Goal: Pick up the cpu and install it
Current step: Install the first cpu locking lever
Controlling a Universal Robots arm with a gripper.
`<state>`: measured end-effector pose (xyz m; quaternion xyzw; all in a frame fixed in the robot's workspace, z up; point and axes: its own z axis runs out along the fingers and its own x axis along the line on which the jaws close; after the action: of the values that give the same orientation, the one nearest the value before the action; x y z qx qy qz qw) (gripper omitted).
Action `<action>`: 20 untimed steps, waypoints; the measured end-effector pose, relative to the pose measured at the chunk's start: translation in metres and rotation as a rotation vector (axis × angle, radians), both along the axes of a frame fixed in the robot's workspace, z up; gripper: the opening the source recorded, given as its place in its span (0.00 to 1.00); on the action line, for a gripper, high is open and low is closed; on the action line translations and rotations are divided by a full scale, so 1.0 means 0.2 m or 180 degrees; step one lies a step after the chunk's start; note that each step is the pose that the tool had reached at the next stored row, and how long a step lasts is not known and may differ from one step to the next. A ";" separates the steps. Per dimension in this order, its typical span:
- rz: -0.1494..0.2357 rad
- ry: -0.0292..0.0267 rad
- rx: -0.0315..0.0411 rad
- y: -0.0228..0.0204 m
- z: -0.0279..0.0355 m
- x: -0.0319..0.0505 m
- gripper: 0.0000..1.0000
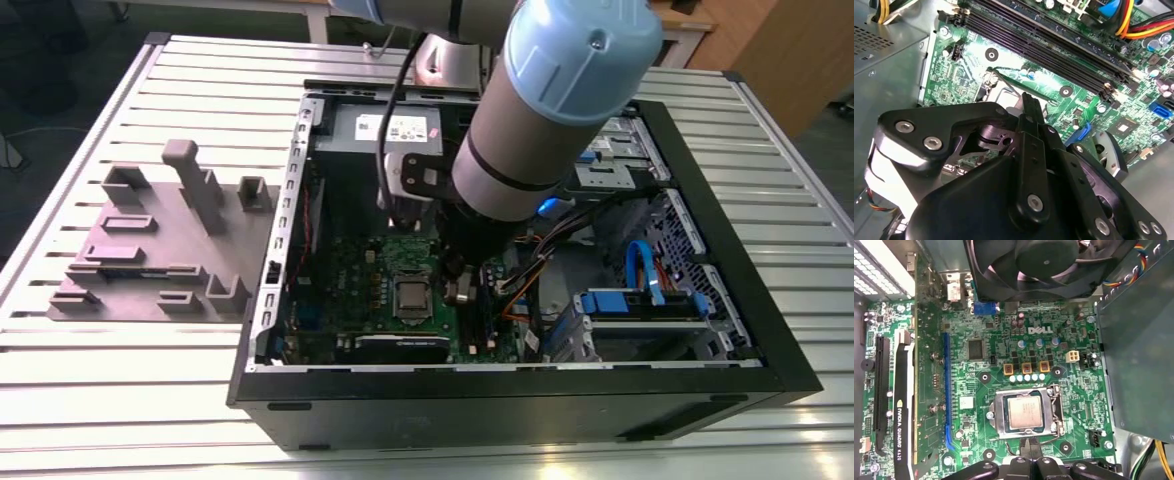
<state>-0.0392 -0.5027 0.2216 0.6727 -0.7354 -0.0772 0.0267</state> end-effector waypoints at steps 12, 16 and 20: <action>0.0011 -0.0106 -0.0031 0.000 -0.015 0.001 0.10; 0.0040 -0.0108 -0.0032 0.000 -0.019 -0.001 0.10; 0.0200 -0.0113 -0.0028 0.000 -0.025 -0.001 0.10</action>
<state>-0.0395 -0.5027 0.2166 0.6965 -0.7146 -0.0612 0.0190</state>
